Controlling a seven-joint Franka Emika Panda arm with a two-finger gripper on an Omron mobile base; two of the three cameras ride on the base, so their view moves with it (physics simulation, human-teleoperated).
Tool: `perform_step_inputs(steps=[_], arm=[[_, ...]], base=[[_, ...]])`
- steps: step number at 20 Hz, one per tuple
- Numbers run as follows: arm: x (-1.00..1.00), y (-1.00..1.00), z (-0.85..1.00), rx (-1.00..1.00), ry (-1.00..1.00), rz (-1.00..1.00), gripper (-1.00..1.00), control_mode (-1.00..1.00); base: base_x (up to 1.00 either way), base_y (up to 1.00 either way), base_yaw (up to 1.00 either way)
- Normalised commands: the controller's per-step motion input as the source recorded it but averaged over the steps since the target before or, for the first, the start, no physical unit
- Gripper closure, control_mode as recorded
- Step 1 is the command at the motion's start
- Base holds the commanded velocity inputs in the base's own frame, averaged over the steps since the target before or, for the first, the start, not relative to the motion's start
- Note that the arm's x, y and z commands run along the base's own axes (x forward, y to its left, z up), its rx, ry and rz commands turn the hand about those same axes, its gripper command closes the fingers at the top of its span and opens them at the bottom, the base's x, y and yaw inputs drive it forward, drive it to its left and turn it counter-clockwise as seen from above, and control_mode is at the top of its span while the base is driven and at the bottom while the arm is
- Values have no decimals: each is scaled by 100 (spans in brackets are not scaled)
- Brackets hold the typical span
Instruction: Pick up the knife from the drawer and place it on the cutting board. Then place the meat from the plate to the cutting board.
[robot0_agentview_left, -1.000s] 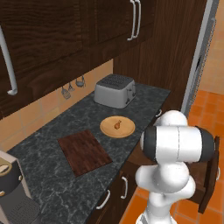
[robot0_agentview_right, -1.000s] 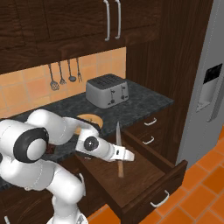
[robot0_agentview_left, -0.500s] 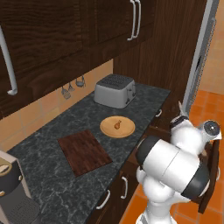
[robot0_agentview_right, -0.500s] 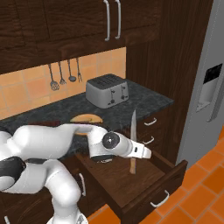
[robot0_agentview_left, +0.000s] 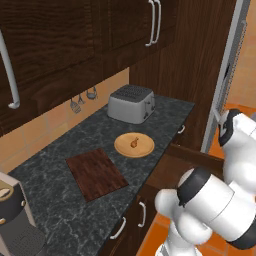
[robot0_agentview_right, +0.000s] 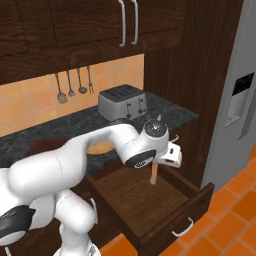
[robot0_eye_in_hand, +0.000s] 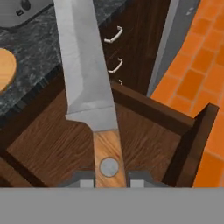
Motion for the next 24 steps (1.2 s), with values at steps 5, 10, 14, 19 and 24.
perform_step_inputs(steps=[5, 10, 14, 19, 24], arm=[[3, 100, -13, 5, 1, 9, 100, -100], [0, 100, -10, 0, 0, 17, 100, -100], [0, 100, -7, 0, 0, 13, 100, -100], [0, 100, -3, 0, 0, 12, 100, -100], [1, 100, -2, 0, 0, 12, 100, -100]], base=[[0, 0, 0], [0, 0, 0], [0, 0, 0], [0, 0, 0], [0, 0, 0]])
